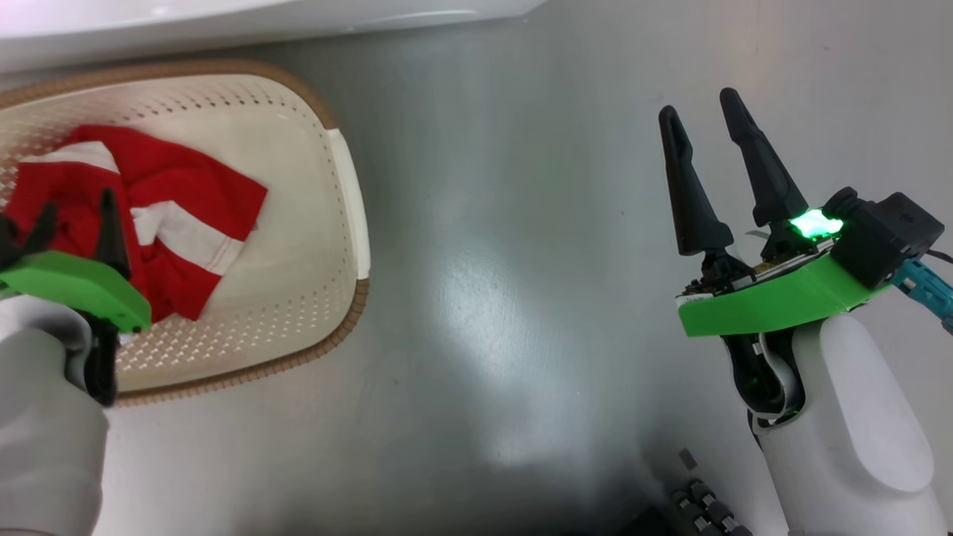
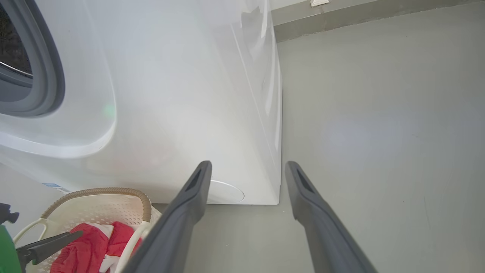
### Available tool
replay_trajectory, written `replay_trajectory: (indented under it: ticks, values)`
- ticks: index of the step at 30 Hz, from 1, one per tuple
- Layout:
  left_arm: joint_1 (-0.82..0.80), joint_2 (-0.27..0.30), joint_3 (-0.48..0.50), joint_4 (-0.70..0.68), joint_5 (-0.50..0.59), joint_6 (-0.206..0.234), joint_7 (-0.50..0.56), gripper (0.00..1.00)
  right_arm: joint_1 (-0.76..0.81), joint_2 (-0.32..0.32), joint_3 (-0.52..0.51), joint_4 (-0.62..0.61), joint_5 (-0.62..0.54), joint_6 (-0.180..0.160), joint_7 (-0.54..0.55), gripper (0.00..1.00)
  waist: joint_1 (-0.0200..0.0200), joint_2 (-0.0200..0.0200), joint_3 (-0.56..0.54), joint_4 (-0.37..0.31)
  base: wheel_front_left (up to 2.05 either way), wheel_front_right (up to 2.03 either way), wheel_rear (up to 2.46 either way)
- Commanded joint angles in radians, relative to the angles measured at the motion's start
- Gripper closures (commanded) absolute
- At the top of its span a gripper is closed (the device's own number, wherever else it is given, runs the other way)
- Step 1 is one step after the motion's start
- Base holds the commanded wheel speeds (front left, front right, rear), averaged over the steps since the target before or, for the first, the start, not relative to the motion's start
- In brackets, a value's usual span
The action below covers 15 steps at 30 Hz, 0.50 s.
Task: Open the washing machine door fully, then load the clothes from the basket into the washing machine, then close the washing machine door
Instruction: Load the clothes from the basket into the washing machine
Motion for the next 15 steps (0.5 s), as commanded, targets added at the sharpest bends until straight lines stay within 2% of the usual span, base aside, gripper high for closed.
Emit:
replay_trajectory:
  ticks: [1, 7, 15]
  values:
    - [0.008, 0.052, 0.024, 0.001, 0.005, 0.008, -0.005, 0.0, 0.015, 0.011, 0.023, -0.027, -0.013, 0.002, -0.005, 0.0, 0.0, 0.0, 0.018, -0.011, 0.0, 0.0, 0.0]
    - [-0.028, 0.071, 0.03, 0.023, 0.028, 0.044, -0.005, 0.0, 0.005, 0.019, 0.027, -0.033, -0.009, 0.002, -0.005, 0.0, 0.0, 0.0, 0.054, -0.027, 0.0, 0.0, 0.0]
    - [-0.085, 0.085, 0.024, 0.086, 0.038, 0.041, -0.005, 0.0, -0.005, 0.027, 0.026, -0.044, -0.011, 0.002, -0.005, 0.0, 0.0, 0.0, 0.102, -0.047, 0.0, 0.0, 0.0]
